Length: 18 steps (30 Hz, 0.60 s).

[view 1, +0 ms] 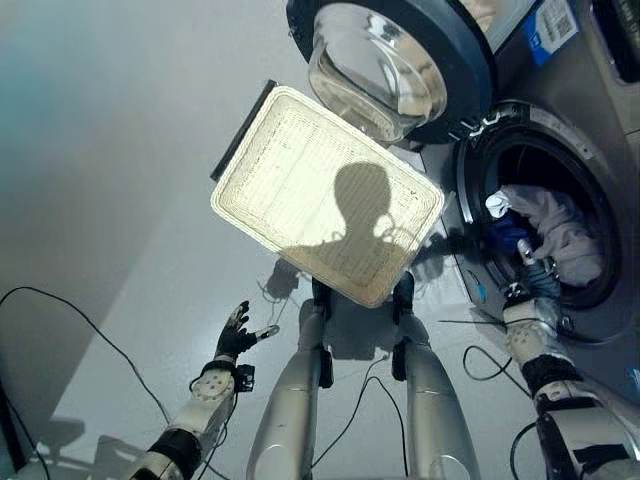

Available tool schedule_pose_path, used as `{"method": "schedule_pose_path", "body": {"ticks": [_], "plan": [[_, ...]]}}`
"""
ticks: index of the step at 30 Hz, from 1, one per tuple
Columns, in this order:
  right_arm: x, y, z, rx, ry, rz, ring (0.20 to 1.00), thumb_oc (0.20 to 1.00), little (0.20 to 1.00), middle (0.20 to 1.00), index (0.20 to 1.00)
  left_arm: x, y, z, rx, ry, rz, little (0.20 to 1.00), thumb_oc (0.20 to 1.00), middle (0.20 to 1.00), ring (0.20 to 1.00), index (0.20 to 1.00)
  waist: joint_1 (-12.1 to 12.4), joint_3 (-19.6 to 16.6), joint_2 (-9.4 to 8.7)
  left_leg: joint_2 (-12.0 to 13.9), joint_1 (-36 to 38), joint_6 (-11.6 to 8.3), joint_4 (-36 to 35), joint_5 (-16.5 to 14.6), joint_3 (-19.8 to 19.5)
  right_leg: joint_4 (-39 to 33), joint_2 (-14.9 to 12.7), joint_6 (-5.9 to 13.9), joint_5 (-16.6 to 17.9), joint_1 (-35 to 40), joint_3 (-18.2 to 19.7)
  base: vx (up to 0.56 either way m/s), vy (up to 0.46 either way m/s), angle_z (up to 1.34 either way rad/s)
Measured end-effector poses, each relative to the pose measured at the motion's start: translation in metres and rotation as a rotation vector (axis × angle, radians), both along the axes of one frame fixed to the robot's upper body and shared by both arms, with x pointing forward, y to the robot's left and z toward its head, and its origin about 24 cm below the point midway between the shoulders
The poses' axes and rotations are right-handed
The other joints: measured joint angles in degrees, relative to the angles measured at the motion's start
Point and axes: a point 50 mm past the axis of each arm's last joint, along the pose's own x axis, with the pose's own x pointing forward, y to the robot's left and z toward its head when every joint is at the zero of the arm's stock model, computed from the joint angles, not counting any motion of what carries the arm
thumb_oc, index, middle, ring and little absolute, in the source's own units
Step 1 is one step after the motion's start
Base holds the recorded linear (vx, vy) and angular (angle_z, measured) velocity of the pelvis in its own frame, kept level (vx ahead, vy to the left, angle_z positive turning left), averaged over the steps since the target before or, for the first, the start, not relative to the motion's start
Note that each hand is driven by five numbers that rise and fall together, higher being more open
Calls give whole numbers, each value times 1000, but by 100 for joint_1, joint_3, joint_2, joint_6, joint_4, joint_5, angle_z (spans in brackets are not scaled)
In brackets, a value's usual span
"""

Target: Put the clothes into the washing machine.

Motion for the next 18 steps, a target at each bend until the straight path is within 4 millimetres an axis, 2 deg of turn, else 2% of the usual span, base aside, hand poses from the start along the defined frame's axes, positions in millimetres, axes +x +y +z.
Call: {"method": "schedule_pose_path", "body": {"ticks": [3, 6, 9, 10, 11, 13, 16, 18], "plan": [[-8, 12, -19, -16, 65, 75, 1000, 1000, 1000, 1000, 1000, -7, 1, -9, 4, 38, 9, 1000, 1000, 1000, 1000, 1000, 10, 4, -34, -8, 351, 8, -30, -24, -41, -142, -2, 9, 20, 424, -43, -23, 78, 8], [-22, 15, -41, 4, 150, 124, 1000, 1000, 1000, 1000, 1000, -14, 2, -16, 27, 69, -14, 1000, 1000, 1000, 1000, 1000, 19, 6, -75, 9, 780, 36, -39, -96, -63, -380, -4, 62, 57, 975, -67, 3, 46, 5], [-38, 21, -62, 41, 223, 160, 1000, 1000, 1000, 1000, 1000, -24, 9, -23, 11, 100, 43, 1000, 1000, 1000, 1000, 1000, 13, -15, -202, 18, 1145, 12, -45, -173, -63, -654, 6, 93, 123, 1476, -95, 11, 31, -1], [-38, 21, -62, 41, 223, 160, 1000, 1000, 1000, 1000, 1000, -24, 9, -23, 11, 100, 43, 1000, 1000, 1000, 1000, 1000, 13, -15, -202, 18, 1145, 12, -45, -173, -63, -654, 6, 93, 123, 1476, -95, 55, 44, 1], [-53, 28, -80, 58, 297, 181, 1000, 1000, 1000, 1000, 1000, -36, 15, -30, 11, 136, 76, 1000, 1000, 1000, 1000, 1000, 20, -80, -310, 32, 1416, -14, -48, -261, -64, -792, 18, 91, 121, 1792, -102, 39, 23, -6], [-63, 37, -91, 58, 345, 215, 1000, 1000, 1000, 1000, 1000, -46, 21, -35, 32, 172, 81, 1000, 1000, 1000, 1000, 1000, 20, -216, -436, 58, 1455, -17, -49, -296, -54, -880, 40, 92, 124, 1875, -112, 75, 26, -2], [-79, 42, -105, 38, 434, 263, 1000, 1000, 1000, 1000, 1000, -54, 21, -42, 47, 215, 74, 1000, 1000, 1000, 1000, 1000, 16, -340, -519, 66, 1619, -55, -48, -337, -94, -1017, 56, 63, 145, 2124, -179, 64, 16, 7], [-95, 45, -116, 15, 511, 318, 1000, 1000, 1000, 1000, 1000, -63, 19, -48, 40, 247, 71, 1000, 1000, 1000, 1000, 1000, 18, -674, -536, 72, 1639, -73, -48, -385, -98, -1103, 67, 48, 149, 2197, -196, 70, -8, 2]]}}
